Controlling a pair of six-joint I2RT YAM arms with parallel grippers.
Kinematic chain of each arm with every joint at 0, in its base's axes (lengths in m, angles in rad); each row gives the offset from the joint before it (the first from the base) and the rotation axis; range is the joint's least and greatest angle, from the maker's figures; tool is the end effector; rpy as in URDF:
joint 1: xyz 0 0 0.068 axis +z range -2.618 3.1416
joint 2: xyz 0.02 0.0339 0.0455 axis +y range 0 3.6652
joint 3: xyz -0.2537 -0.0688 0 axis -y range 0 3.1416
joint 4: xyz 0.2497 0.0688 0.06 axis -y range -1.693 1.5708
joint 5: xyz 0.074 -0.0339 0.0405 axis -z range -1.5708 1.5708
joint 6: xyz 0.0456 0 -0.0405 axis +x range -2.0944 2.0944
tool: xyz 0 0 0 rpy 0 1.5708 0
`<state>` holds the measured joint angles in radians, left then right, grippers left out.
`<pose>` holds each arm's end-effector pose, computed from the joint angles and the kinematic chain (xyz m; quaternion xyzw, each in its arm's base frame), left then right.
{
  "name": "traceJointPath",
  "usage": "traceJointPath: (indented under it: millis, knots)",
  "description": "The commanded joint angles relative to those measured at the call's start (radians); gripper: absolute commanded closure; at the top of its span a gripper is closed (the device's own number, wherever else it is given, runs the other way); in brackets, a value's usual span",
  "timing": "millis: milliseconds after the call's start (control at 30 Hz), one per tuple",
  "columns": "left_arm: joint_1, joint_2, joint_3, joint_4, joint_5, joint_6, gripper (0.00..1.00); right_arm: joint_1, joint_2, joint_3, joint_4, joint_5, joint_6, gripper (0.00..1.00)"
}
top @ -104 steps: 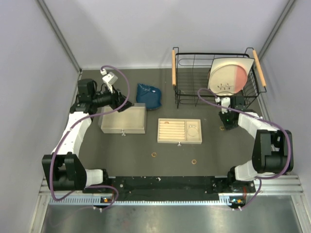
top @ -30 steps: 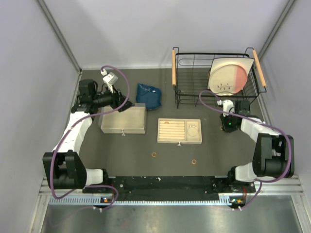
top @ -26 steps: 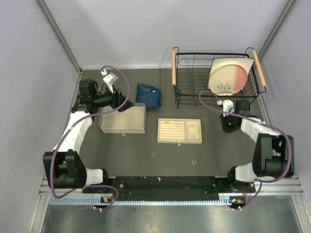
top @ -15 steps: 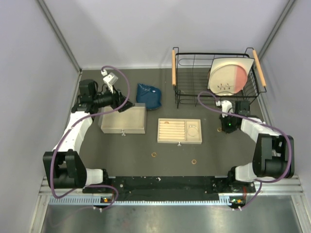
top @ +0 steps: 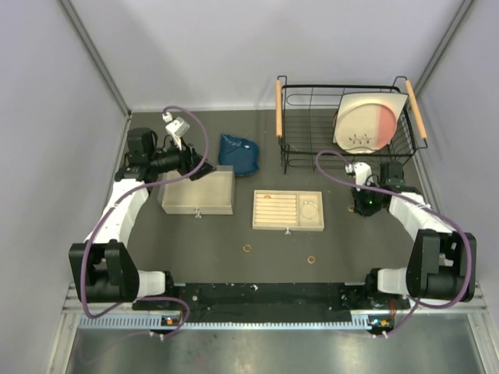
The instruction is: Organize the mixed jewelry
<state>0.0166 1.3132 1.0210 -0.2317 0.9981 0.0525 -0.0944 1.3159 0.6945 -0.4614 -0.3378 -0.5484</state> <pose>0.2978 -0.0334 0.2950 0.2528 0.7561 -0.3991 0.4530 0.2492 -0.0084 0.1591 -0.2548 0.9229 0.0795 0.2775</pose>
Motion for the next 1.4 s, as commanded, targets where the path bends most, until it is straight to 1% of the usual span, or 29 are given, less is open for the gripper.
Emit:
traceJointPath:
  millis: [0,100,333,533,1033,1367]
  knots:
    - [-0.004,-0.014,-0.009,0.029,0.027,0.017,0.34,0.001,-0.024,0.036,-0.01,-0.02,0.008,0.86]
    - [-0.004,-0.009,-0.009,0.029,0.027,0.017,0.34,0.012,0.0,0.045,0.015,0.005,0.034,0.83]
    - [-0.004,-0.012,-0.009,0.029,0.022,0.017,0.34,0.05,0.037,0.049,0.082,0.054,0.07,0.82]
    - [-0.004,-0.011,-0.009,0.031,0.024,0.018,0.34,0.051,0.052,0.057,0.112,0.079,0.077,0.82]
    - [-0.003,-0.005,-0.006,0.031,0.022,0.02,0.34,0.051,0.086,0.069,0.125,0.085,0.077,0.78]
    - [-0.003,-0.006,-0.007,0.028,0.024,0.023,0.34,0.053,0.105,0.069,0.13,0.089,0.074,0.78]
